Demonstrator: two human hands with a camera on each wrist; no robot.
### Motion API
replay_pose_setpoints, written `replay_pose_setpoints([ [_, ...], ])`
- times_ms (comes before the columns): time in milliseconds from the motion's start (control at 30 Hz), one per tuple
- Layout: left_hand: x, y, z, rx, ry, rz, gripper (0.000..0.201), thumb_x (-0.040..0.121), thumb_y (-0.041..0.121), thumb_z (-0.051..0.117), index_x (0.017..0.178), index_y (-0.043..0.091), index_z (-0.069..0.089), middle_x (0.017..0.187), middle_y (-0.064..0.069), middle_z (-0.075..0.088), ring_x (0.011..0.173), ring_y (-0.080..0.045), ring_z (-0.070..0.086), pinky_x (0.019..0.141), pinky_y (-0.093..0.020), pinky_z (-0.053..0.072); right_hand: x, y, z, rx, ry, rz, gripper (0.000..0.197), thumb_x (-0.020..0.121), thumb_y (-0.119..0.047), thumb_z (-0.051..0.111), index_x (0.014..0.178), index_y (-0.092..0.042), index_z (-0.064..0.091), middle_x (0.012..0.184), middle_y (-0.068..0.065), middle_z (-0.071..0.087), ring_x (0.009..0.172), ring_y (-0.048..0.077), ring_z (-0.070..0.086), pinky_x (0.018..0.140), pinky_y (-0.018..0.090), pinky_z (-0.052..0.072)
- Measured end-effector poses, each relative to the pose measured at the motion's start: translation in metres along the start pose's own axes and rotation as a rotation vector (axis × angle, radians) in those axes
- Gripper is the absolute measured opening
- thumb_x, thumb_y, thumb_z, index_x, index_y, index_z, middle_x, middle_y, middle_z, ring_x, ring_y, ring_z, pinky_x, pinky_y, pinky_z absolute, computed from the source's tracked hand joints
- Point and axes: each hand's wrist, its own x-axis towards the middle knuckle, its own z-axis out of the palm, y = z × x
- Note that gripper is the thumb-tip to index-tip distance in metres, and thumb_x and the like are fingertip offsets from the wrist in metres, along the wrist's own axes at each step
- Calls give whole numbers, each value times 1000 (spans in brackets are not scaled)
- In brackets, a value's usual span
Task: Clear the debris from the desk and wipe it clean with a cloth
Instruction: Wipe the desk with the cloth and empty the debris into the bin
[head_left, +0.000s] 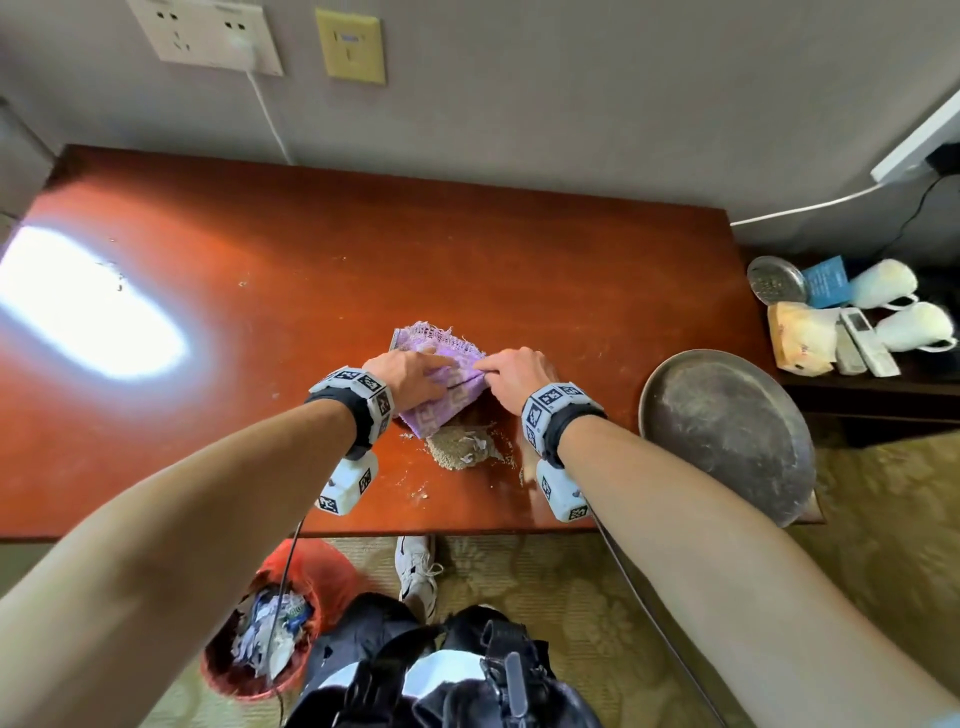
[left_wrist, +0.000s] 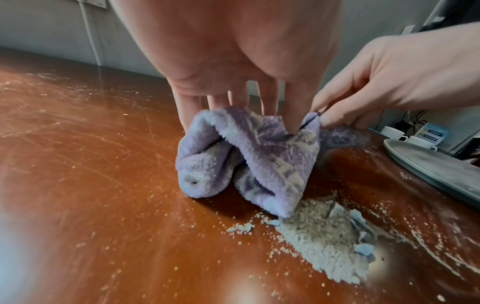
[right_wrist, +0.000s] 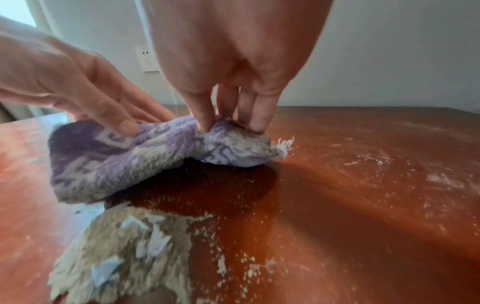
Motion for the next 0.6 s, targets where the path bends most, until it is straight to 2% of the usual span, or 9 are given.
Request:
replay_pose_setpoints([
  [67,3,-1,1,-16,-42,19,61,94,51,53,149,43,29,162,2,12,124,-32,55,97,-45,51,2,-1,-4,78,36,7,33,97,-18,46,115,-24,73,117,9,70,106,35,61,90,34,49],
  [167,10,-1,3,-24,-64,10,71,91,53,57,150,45,20,163,0,7,122,-31,56,92,-42,54,6,-1,-5,211,53,24,33,98,-18,48,121,-27,70,128,5,65,120,31,56,103,30,39],
  [233,13,1,3,-12,-54,-10,69,92,51,57,150,45,22,157,-4,30,101,-26,66,77,-34,57,5,0,-5,294,52,42,32,97,-18,50,121,-25,70,129,3,65,122,28,56,108,29,38],
  [300,15,4,0,8,-17,-55,60,94,46,56,148,45,29,127,-6,62,75,-17,65,61,-26,53,2,1,-5,364,50,54,31,96,-18,52,120,-24,71,127,2,66,117,25,59,107,29,41],
  [333,16,6,-2,20,0,-65,56,94,43,55,146,46,34,116,-4,68,72,-16,65,60,-25,52,1,3,-5,390,48,57,31,95,-18,53,120,-24,71,126,2,67,109,25,62,106,32,43],
  [400,21,10,-6,40,18,-52,50,93,37,56,140,47,42,114,-2,69,81,-19,66,66,-27,54,-3,9,-5,427,41,77,31,95,-20,54,121,-24,70,125,3,67,94,21,61,104,37,45],
  [467,28,13,-11,32,36,-43,45,92,27,55,131,47,53,113,-1,69,88,-23,66,71,-28,54,-7,21,-6,433,55,119,32,96,-22,55,125,-23,68,127,4,66,107,23,60,107,36,42],
  [533,33,19,-16,18,61,-39,40,88,19,51,112,49,62,103,-1,71,83,-26,65,66,-27,53,-12,38,-6,411,63,191,36,96,-23,54,131,-24,63,129,4,65,123,29,53,107,33,39],
  [600,38,31,-22,13,83,-36,39,86,15,46,102,45,64,94,-2,71,77,-26,63,62,-27,51,-21,59,-6,385,63,290,40,96,-27,53,136,-22,56,128,5,65,125,31,49,102,33,38],
])
